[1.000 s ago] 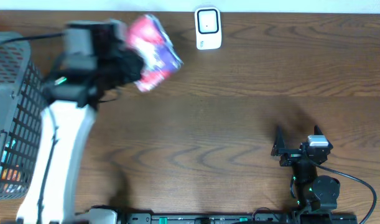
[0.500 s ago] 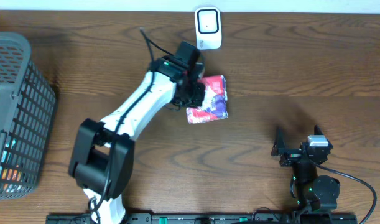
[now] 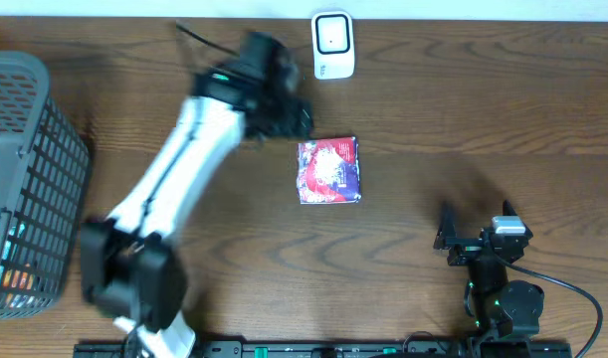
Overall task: Scan the item barcode
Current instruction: 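Carry the pink package forward and place it on the table center, then return the left gripper to the basket above the mint-green package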
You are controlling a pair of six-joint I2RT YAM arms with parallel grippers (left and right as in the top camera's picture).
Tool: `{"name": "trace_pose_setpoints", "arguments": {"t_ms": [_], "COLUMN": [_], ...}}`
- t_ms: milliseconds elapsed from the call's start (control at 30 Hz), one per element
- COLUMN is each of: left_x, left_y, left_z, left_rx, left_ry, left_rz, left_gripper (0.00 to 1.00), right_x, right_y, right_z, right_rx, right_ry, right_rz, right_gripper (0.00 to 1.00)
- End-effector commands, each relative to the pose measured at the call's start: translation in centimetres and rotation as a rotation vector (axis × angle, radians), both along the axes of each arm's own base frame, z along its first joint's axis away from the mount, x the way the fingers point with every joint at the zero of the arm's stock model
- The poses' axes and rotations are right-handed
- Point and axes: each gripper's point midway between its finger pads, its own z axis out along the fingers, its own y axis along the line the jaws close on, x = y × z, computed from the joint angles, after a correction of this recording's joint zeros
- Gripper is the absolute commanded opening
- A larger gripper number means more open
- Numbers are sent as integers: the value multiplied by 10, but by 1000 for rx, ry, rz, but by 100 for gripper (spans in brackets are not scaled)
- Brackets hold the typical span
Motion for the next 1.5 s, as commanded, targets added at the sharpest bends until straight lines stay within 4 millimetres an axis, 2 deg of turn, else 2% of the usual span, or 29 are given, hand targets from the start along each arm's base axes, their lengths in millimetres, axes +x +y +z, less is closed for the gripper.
{"name": "trace_pose_setpoints", "arguments": {"t_ms": [0,67,133,200,233,267,333,400,433,500,567,833,1000,1233,1467], "left_x": [11,11,4,-9,-20,-39,-69,-98,-118,-140,-153,-169,-183,-178,-185], "left_y": [59,98,147,202,234,285,347,391,415,438,454,495,514,529,521], "left_z": [106,141,175,199,208,214,208,195,180,154,126,30,-9,-58,-117], "left_rx": [-56,-63,-66,-62,-45,5,83,127,126,95,85,262,405,428,432], "left_ry": [-256,-348,-442,-505,-531,-550,-521,-457,-391,-288,-194,144,298,409,614], "left_rz": [136,225,353,511,599,743,955,1151,1295,1479,1589,1687,1713,1699,1637], "left_gripper": [84,84,84,84,84,84,84,84,84,84,84,85,88,88,88], "right_x": [0,0,0,0,0,0,0,0,0,0,0,0,0,0,0], "right_y": [2,2,2,2,2,2,2,2,2,2,2,2,2,2,2], "right_z": [0,0,0,0,0,0,0,0,0,0,0,0,0,0,0], "right_rx": [-7,-7,-7,-7,-7,-7,-7,-7,-7,-7,-7,-7,-7,-7,-7], "right_ry": [0,0,0,0,0,0,0,0,0,0,0,0,0,0,0], "right_rz": [11,11,11,11,11,11,11,11,11,11,11,11,11,11,11], "right_gripper": [99,99,99,99,99,99,99,99,99,99,99,99,99,99,99]}}
